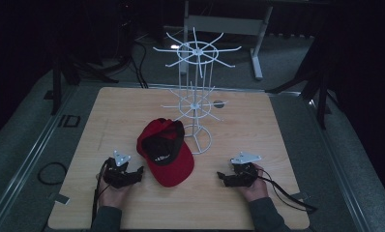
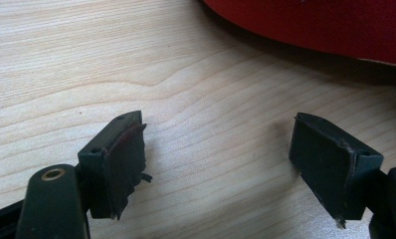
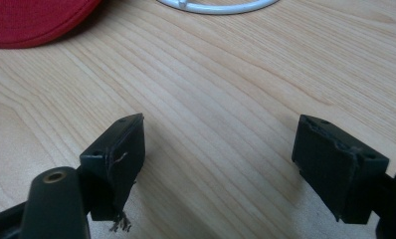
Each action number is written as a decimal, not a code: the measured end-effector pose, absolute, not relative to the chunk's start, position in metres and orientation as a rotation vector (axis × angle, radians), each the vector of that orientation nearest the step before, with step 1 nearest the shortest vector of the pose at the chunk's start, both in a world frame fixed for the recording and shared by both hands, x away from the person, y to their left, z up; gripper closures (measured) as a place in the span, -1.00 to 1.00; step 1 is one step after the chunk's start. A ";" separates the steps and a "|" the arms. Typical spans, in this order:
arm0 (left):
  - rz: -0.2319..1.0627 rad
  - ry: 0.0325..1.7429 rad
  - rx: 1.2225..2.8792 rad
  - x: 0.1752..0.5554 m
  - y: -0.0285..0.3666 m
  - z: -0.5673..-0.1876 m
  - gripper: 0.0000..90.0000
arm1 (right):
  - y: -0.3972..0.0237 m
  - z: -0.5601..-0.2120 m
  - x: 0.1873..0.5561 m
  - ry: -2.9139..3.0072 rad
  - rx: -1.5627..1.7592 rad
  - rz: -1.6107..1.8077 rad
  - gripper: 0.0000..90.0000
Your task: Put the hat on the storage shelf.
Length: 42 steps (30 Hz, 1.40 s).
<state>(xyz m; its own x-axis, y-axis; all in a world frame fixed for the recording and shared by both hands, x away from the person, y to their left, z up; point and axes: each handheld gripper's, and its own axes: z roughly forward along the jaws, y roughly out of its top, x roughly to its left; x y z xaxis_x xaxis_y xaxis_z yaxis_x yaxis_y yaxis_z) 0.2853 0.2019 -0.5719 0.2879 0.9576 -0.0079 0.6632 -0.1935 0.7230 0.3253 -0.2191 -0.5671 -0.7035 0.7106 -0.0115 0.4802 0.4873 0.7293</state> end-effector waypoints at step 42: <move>0.343 1.239 1.851 0.260 0.203 -0.540 0.39 | -0.219 -0.567 0.326 2.428 1.002 1.044 -0.55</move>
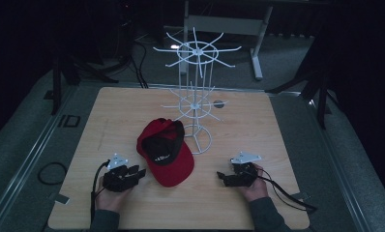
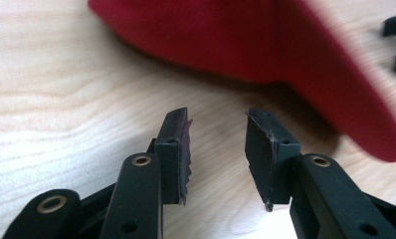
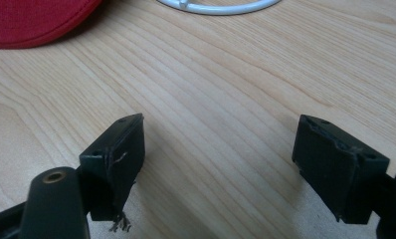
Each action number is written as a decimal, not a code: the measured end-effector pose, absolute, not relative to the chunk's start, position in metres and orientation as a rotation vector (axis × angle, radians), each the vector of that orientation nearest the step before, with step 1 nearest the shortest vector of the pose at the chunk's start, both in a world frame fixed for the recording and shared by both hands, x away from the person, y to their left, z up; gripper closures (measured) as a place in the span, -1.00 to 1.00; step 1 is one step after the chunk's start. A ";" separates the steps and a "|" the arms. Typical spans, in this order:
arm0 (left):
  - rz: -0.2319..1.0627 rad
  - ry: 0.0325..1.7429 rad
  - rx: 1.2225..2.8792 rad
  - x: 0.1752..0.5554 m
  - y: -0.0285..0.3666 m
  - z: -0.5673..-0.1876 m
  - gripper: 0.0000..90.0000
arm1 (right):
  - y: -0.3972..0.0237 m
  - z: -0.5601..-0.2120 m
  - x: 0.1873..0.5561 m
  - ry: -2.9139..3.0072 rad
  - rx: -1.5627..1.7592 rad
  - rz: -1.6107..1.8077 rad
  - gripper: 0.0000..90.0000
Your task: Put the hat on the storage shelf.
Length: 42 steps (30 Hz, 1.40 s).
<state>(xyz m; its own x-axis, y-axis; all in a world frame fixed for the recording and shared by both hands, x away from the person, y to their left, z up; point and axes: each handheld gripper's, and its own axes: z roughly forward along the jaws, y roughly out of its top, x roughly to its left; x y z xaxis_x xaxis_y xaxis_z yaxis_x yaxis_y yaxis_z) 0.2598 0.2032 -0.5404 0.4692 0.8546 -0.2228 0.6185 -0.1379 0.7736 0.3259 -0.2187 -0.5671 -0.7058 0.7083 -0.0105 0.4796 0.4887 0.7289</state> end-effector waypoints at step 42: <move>0.122 1.341 1.798 0.283 0.158 -0.536 0.52 | -0.219 -0.567 0.326 2.427 1.004 1.044 -0.55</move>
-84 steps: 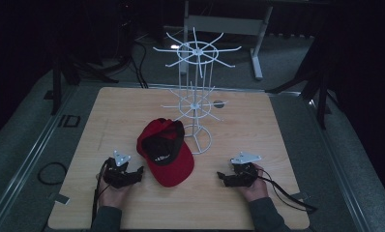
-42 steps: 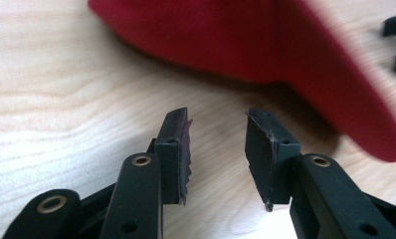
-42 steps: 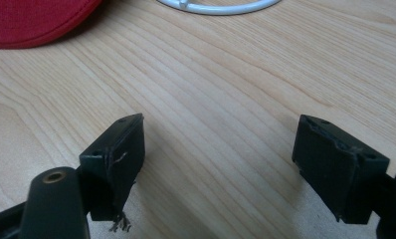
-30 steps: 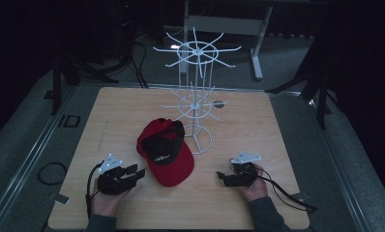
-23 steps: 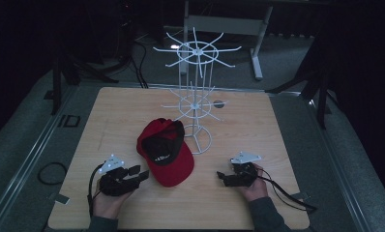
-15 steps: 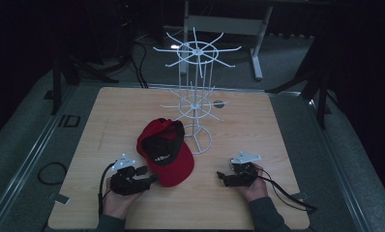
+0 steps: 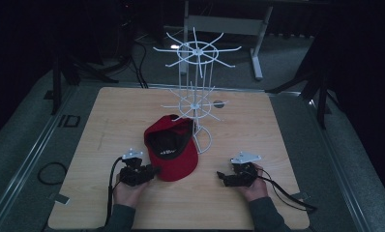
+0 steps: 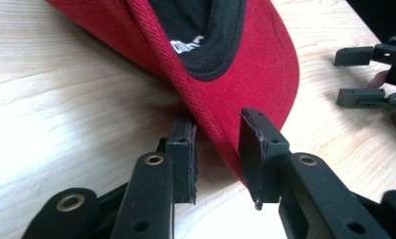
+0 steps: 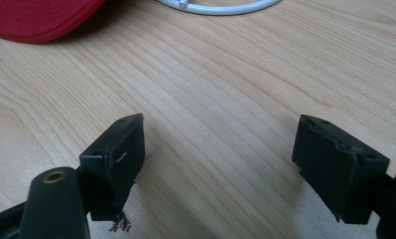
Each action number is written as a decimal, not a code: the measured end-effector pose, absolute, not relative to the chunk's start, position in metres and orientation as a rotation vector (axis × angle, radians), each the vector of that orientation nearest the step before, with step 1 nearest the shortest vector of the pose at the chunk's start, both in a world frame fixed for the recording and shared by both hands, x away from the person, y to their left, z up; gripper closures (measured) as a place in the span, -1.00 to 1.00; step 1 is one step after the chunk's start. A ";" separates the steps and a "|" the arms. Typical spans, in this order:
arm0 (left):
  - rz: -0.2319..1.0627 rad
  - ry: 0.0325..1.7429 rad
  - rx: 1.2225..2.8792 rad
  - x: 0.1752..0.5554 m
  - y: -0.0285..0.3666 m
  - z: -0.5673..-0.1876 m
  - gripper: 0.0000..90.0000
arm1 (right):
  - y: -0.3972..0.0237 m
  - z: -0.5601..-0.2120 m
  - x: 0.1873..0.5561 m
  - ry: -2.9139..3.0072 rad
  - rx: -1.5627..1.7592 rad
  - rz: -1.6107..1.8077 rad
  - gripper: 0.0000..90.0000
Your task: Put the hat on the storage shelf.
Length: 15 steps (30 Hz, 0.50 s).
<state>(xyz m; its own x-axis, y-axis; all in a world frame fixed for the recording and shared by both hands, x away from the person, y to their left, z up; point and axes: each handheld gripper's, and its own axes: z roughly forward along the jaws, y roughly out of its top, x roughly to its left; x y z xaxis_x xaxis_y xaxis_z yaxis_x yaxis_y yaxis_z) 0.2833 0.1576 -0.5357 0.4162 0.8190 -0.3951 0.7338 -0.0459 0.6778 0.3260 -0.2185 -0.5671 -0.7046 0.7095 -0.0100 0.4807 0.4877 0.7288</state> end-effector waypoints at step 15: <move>0.016 1.344 1.804 0.308 0.132 -0.557 0.35 | -0.218 -0.567 0.326 2.427 1.005 1.044 -0.55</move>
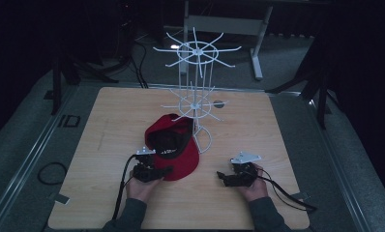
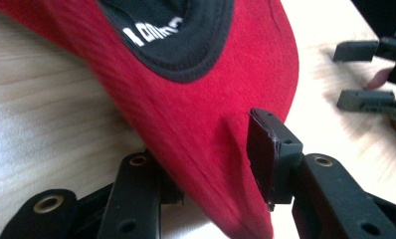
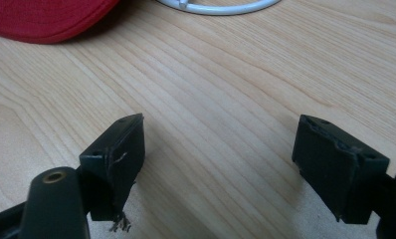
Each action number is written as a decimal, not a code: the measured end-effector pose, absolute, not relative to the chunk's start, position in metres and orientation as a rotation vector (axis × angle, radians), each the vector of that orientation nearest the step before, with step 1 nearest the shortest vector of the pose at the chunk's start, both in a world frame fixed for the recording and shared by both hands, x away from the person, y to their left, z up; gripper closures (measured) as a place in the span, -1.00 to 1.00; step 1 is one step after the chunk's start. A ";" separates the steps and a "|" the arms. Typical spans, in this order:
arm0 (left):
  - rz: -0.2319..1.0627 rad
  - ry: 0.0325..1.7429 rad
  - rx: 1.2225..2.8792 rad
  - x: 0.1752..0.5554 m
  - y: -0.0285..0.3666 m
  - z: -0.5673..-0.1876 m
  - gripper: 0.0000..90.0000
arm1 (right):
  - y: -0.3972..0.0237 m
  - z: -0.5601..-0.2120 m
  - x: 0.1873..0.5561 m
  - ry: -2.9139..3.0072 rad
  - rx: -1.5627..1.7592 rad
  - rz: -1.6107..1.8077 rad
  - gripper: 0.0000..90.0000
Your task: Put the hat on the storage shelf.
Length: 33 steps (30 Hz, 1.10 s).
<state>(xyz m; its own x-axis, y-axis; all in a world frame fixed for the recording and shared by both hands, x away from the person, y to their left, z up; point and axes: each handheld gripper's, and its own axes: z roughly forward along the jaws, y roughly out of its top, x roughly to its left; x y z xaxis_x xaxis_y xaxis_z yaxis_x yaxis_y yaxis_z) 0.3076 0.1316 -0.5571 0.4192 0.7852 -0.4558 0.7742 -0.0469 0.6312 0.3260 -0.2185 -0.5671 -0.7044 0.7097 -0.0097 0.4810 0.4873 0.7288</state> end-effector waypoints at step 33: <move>0.227 1.310 1.708 0.301 0.170 -0.544 0.89 | -0.218 -0.567 0.326 2.427 1.005 1.044 -0.55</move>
